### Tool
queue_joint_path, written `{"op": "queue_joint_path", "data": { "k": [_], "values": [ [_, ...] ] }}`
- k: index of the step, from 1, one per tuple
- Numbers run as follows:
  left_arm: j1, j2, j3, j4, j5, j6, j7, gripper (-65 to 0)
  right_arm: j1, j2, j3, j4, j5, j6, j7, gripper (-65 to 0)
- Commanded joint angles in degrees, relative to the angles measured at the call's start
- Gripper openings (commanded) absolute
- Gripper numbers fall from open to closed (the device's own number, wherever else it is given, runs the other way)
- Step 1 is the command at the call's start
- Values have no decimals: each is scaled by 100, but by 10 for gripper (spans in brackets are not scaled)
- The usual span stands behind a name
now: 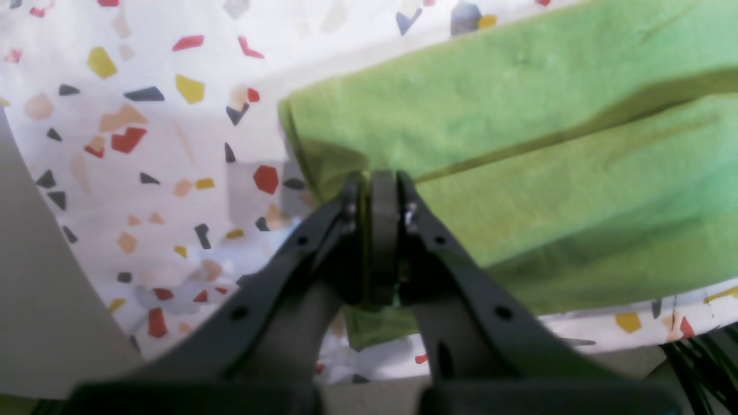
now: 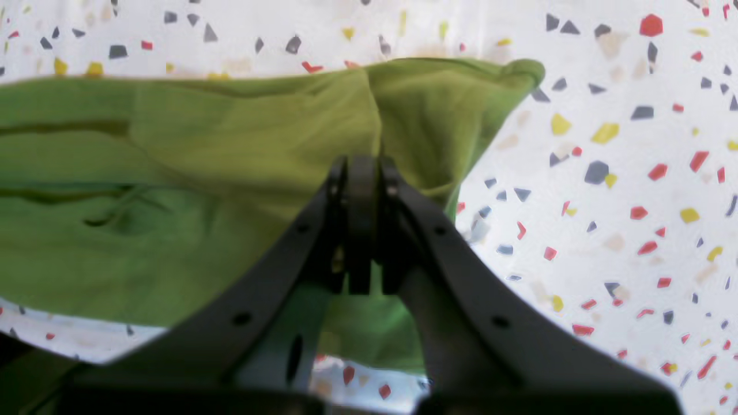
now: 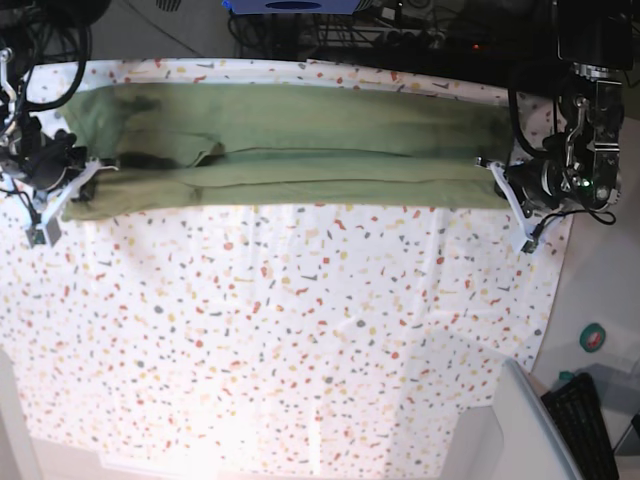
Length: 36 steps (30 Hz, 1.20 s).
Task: Layout the t-shirt on the table in an organized manner, then fold the t-shirt properly
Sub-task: 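Fold the shirt edge over again with both grippers toward the collar, then press and straighten the folded strip ends with both grippers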
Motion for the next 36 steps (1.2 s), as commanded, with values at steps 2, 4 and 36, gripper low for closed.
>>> {"op": "queue_joint_path", "data": {
  "k": [2, 4, 36],
  "values": [
    [-34, -95, -20, 92, 17, 15, 1, -650, -127, 71, 272, 191, 15, -10, -56, -650],
    [-25, -95, -2, 83, 17, 15, 1, -650, -179, -8, 290, 156, 15, -10, -56, -650],
    [169, -130, -46, 743, -27, 42, 1, -288, -645, -413, 1177, -345, 15, -19, 427, -468]
  ]
}}
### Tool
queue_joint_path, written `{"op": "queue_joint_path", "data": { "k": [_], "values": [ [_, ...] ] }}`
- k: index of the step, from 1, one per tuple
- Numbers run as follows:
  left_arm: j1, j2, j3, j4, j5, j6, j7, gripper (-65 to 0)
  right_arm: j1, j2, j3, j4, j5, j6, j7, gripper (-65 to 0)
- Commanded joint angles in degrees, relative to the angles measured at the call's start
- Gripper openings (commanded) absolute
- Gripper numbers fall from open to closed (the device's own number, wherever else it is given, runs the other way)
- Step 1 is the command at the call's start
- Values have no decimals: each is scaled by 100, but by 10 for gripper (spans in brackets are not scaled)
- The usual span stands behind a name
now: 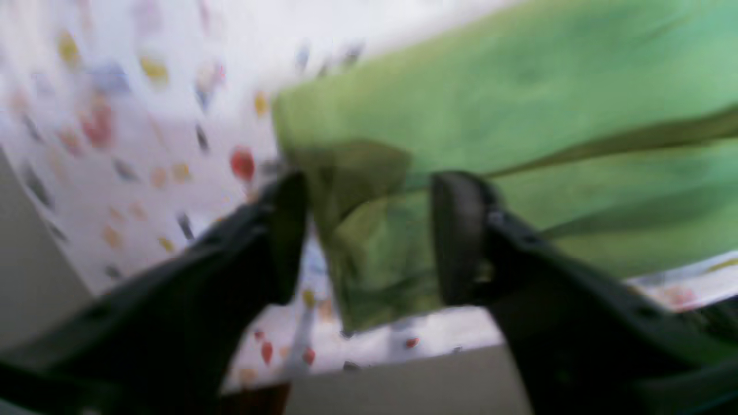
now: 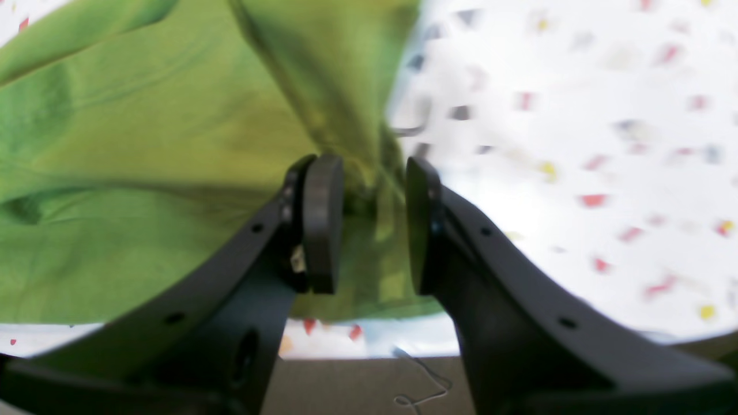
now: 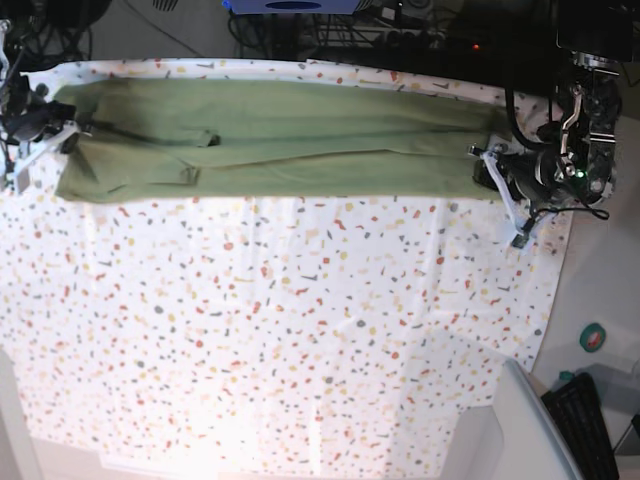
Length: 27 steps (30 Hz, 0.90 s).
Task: Layout the t-shirt on the table in an organized manner, then fold the t-shirt properly
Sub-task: 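Press and straighten the folded strip ends with both grippers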
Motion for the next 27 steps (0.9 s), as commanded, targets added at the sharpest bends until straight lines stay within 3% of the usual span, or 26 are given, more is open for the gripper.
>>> {"op": "queue_joint_path", "data": {
  "k": [1, 5, 8, 10, 11, 12, 16, 22, 27],
  "values": [
    [34, -68, -336, 340, 43, 33, -80, -272, -27, 59, 100, 274, 66, -39, 111, -468],
    [271, 371, -1364, 1315, 43, 7, -71, -270, -142, -134, 258, 995, 66, -118, 155, -468],
    [403, 653, -1488, 1403, 51, 7, -80, -314, -45, -178, 83, 1109, 66, -118, 322, -477],
    [438, 846, -1479, 1166, 51, 7, -107, -451, 96, -152, -164, 819, 57, -118, 577, -560],
    [447, 934, -1479, 981, 60, 7, -115, -551, 175, -134, -295, 600, 57, -118, 691, -642],
    [420, 1004, -1479, 753, 60, -2, -115, -650, 280, -126, -392, 353, 57, -118, 770, -650],
    [324, 1163, -1479, -162, 95, 7, -502, -650, 597, -143, -427, -420, 57, -118, 831, -650],
    [289, 1022, -819, -1260, 104, 33, -1443, -650, 799, -126, -454, -1255, 57, -118, 1130, -650],
    [104, 1013, -775, -1735, 104, 33, -1645, -650, 1265, -29, -462, -2328, 57, -118, 1192, -650]
  ]
}}
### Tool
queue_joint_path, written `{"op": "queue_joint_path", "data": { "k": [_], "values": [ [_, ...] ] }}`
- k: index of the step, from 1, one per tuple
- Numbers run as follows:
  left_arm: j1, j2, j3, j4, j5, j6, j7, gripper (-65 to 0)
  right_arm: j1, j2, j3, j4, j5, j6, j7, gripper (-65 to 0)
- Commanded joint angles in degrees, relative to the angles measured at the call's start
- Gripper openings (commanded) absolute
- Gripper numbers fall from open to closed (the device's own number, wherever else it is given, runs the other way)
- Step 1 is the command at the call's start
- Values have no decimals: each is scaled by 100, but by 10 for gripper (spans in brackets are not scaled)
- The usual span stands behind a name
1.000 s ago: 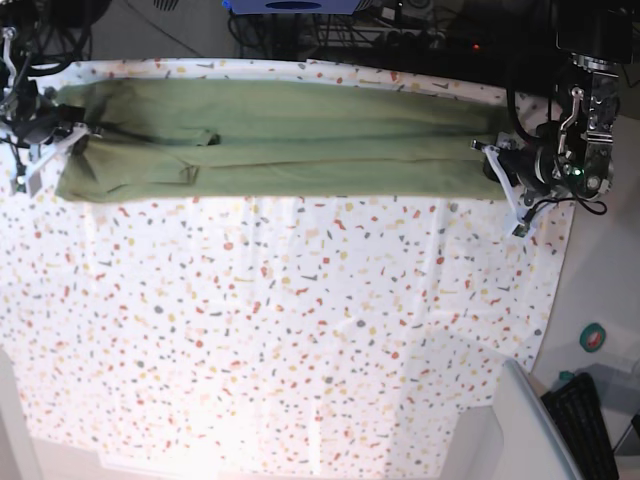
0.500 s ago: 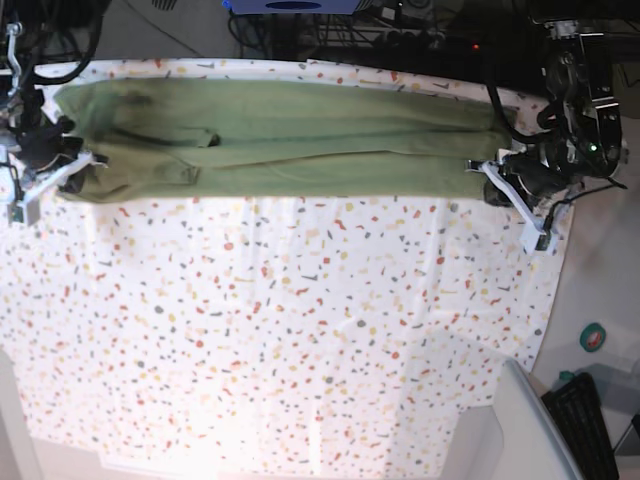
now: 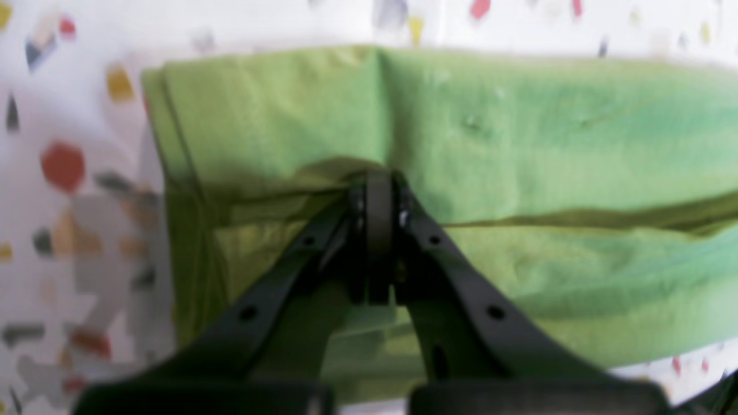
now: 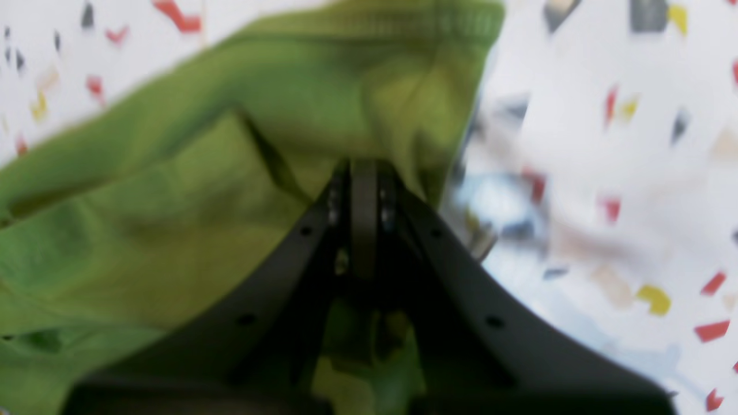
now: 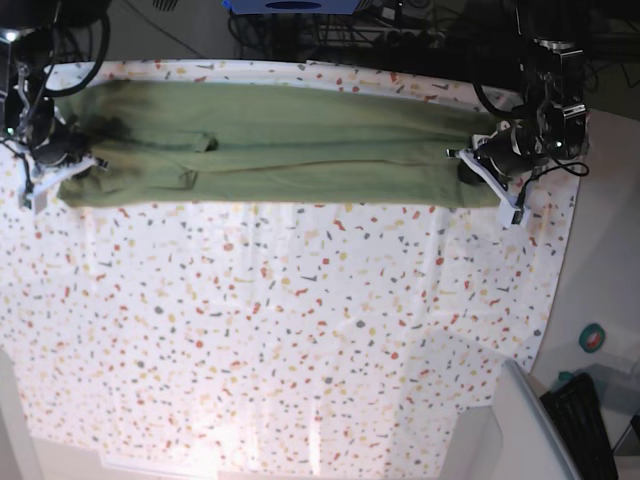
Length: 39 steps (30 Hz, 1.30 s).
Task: Layout the t-shirt on the table in an organized manner, then fold the t-shirt properly
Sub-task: 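Press and straighten the folded strip ends with both grippers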
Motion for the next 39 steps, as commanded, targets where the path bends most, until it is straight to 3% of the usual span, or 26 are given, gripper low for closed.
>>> {"op": "queue_joint_path", "data": {
  "k": [1, 7, 11, 15, 19, 22, 25, 29, 34, 39],
  "values": [
    [-65, -29, 5, -15, 141, 70, 95, -650, 48, 113, 18, -66, -116, -81, -74, -650],
    [-179, -29, -4, 627, 124, 70, 147, -650, -40, 140, 45, 725, -116, -81, -118, -650],
    [-188, -47, -593, 1356, 97, 44, 974, -650, -383, 131, 45, 1929, -116, -81, -118, -650],
    [-144, -12, -1314, 2077, 36, 35, 1457, -650, -752, 105, 45, 3002, -107, -81, -118, -650],
    [-3, -126, -1745, 1963, -887, 26, 1616, -648, -989, 96, 27, 3512, -107, -81, -118, -650],
    [102, -399, -1789, 1400, -1845, -176, 1607, -291, -1051, 96, 18, 3556, -107, -81, -118, -650],
    [85, -548, -1771, 776, -2153, -668, 1422, -12, -1051, 96, 18, 3547, -107, -81, -118, -650],
    [85, -601, -1411, 143, -2144, -1231, 684, 0, -1060, 96, 18, 3547, -107, -81, -126, -650],
    [50, -671, -751, -358, -2136, -1257, 147, 0, -1060, 96, 18, 3547, -107, -81, -126, -650],
    [-82, -671, -646, -929, -2127, -1257, 33, 0, -1121, 96, 18, 3547, -107, -81, -126, -650]
  ]
}}
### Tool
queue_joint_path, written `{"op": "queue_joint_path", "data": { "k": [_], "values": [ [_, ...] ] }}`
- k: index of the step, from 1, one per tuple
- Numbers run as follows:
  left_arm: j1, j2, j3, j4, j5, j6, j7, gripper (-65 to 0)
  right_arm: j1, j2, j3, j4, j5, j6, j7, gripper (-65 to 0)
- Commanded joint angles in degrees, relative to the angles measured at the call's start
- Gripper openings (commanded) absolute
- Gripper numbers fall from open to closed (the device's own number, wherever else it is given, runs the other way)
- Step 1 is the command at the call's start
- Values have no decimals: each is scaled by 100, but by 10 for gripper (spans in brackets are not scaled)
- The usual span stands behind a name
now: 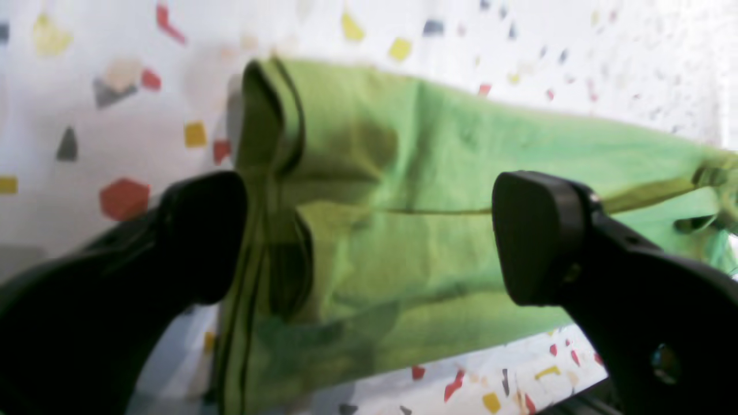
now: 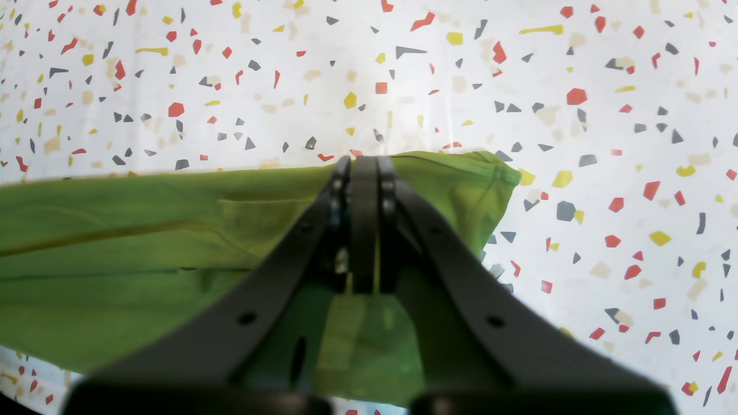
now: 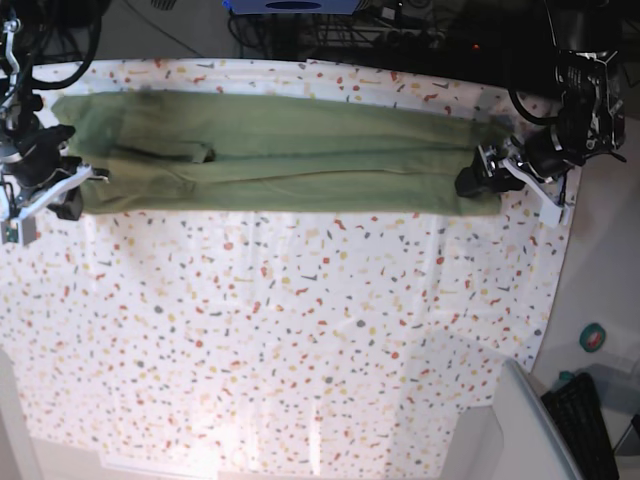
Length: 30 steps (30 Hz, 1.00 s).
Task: Layout the t-shirt on the table in an organized manner, then fold the t-shirt properly
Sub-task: 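Press and straighten the folded strip ends with both grippers, then grasp the strip end with the left gripper and fold it toward the right gripper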
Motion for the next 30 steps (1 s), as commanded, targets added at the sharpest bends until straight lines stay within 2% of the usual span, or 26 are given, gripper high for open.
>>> {"op": "queue_joint_path", "data": {
  "k": [1, 4, 8, 12, 14, 15, 18, 22, 25, 27, 29, 30],
  "values": [
    [3, -79, 1, 6, 121, 43, 59, 0, 7, 83, 34, 94, 33, 9, 110, -650],
    [-59, -26, 1, -3, 683, 43, 59, -3, -2, 83, 34, 85, 33, 9, 110, -650],
    [-103, 150, -25, -38, 1158, 17, 77, -248, -2, 83, 43, 85, 33, 9, 110, -650],
    [-138, 141, -51, -214, 1290, 17, 68, -469, -2, 83, 51, 85, 33, 9, 110, -650],
    [-322, 115, -60, -363, 1290, 34, 59, -630, -2, 83, 51, 85, 33, 9, 110, -650],
    [-384, 44, -60, -434, 1290, 34, 59, -650, -2, 83, 51, 85, 33, 9, 110, -650],
    [-560, -61, -60, -557, 1290, 52, 51, -650, -11, 83, 43, 85, 33, 9, 110, -650],
    [-604, -272, -60, -179, 1290, 465, 51, -650, -90, 83, 60, 85, 42, 9, 110, -650],
    [-270, -246, -60, 850, 1290, 1028, 95, -650, -117, 83, 60, 85, 42, 9, 110, -650],
    [29, -211, -7, 1659, 1290, 1564, 103, -650, -117, 83, 60, 85, 42, 9, 110, -650],
    [372, 0, 1, 2432, 1263, 2153, 103, -650, -117, 83, 60, 85, 42, 9, 110, -650],
    [504, 88, 10, 2722, 1255, 2329, 112, -650, -117, 83, 60, 85, 42, 9, 110, -650]
  ]
}}
